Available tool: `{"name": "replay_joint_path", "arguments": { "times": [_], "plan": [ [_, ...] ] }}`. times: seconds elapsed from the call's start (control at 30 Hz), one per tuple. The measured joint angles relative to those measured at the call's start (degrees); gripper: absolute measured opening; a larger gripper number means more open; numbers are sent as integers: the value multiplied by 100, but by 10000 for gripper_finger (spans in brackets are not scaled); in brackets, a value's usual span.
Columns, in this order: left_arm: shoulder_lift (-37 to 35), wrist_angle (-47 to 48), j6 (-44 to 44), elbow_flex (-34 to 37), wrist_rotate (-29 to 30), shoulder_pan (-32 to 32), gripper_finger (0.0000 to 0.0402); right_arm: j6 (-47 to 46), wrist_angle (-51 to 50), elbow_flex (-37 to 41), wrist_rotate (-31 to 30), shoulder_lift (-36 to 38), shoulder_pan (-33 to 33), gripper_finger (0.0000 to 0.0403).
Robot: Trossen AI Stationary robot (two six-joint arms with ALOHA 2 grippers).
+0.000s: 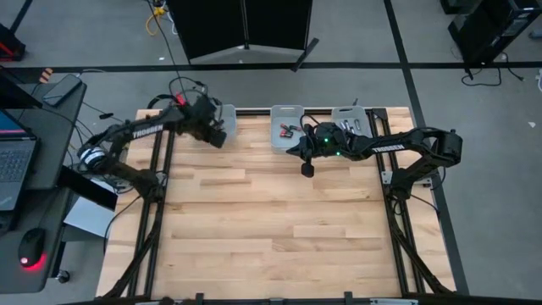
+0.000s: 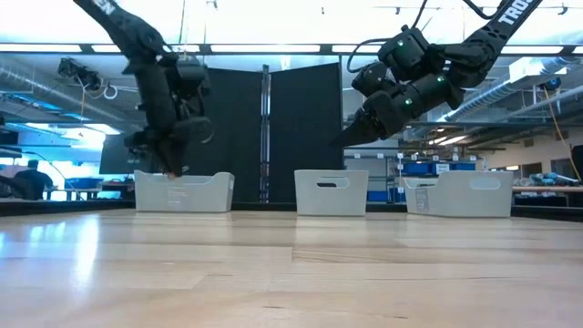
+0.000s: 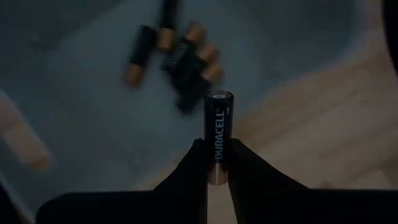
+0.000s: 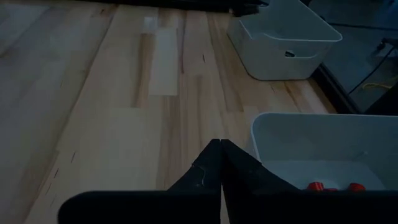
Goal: Sort batteries
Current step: Put the black brown battery into the left bin
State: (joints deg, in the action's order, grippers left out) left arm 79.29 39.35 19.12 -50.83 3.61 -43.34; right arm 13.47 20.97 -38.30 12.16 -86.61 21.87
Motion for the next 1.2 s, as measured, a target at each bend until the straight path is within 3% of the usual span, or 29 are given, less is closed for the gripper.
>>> {"name": "replay_joint_path", "arguments": {
  "times": [0.37,0.7,1.0,1.2],
  "plan": [
    [1281,-55,-813,-844,-128,-843,41,8,0,0,0,0,-7,12],
    [2524,211,-1130,-1703,62,-1112,41,15,-9,0,0,0,-9,13],
    [2699,395,-1253,-1873,149,-1105,41,-31,-15,2,0,0,-7,13],
    [2706,597,-1350,-1868,172,-1105,83,-42,-13,2,0,0,-7,14]
  ]
}}
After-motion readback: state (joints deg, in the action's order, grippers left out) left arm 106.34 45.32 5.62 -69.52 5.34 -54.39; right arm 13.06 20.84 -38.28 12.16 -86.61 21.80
